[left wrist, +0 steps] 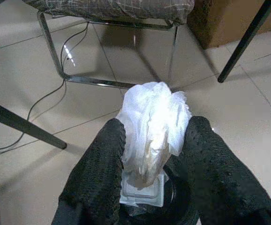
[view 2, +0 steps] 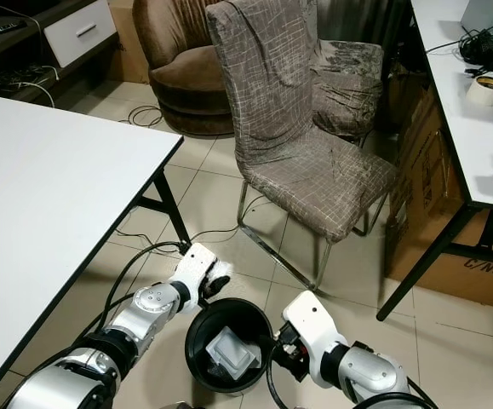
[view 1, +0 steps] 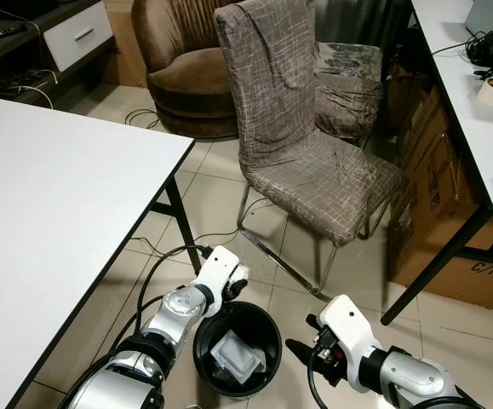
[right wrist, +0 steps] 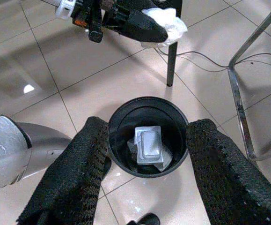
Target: Picking trash to rubbish bin
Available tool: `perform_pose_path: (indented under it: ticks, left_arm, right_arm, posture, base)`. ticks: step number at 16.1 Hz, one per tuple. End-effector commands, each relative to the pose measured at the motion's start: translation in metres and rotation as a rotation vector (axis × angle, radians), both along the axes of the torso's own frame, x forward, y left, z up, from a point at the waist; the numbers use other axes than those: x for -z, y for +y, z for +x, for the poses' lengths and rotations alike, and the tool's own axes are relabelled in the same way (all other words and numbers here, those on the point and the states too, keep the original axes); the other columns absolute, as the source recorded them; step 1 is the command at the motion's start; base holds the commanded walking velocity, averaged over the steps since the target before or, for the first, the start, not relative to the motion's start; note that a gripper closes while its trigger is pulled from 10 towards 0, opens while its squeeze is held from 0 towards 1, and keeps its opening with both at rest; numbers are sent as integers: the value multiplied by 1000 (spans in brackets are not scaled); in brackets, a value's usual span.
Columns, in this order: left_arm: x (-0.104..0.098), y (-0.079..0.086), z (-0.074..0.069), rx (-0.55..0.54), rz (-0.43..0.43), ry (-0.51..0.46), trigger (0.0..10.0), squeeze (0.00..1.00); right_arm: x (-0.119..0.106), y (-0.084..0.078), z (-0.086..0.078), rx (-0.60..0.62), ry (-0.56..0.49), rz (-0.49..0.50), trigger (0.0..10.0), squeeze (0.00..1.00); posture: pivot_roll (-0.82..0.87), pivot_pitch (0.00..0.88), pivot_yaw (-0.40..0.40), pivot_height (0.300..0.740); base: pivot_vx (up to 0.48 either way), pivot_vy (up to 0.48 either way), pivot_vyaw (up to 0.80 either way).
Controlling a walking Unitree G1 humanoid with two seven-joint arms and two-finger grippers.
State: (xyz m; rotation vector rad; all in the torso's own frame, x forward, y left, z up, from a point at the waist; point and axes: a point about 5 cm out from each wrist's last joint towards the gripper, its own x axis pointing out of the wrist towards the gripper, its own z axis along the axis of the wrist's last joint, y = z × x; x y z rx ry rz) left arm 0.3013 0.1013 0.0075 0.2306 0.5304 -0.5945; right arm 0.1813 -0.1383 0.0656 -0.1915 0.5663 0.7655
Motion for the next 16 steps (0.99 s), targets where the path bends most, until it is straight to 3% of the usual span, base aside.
perform_pose_path:
  ticks: [1,9,10,11,12,15,16]
  left_arm:
    - [3,0,-3,5,-14,13,10000,1000]
    - [3,-3,-4,1,-35,11,10000,1000]
    - [2,-3,-4,-11,-75,-3,10000,1000]
    - [0,-2,-4,-22,-105,-11,10000,557]
    - [-3,3,-4,-58,-138,-52,10000,0]
    - [-12,33,-24,-135,-225,-142,10000,0]
    - [-7,48,-38,-177,-169,-156,10000,0]
  right_arm:
    - [-2,0,2,-1,-6,-4,10000,0]
    - [0,1,4,-8,-8,-11,10000,0]
    - [0,1,4,-6,-16,-14,10000,0]
    - [0,1,5,-3,-23,-18,10000,0]
    - [2,2,7,24,-42,-26,10000,0]
    - [10,-4,18,296,-107,-32,10000,0]
    - [16,-6,19,373,-96,-20,10000,0]
  posture:
    - [-152,26,55,740]
    - [-146,14,49,740]
    - [-145,12,48,740]
    - [-139,0,48,740]
    - [-137,0,48,740]
    - [-105,0,31,740]
    - [-76,0,11,740]
  base:
    - [0,0,0]
    - [0,0,0]
    - [0,0,0]
    - [0,0,0]
    - [0,0,0]
    - [0,0,0]
    - [0,0,0]
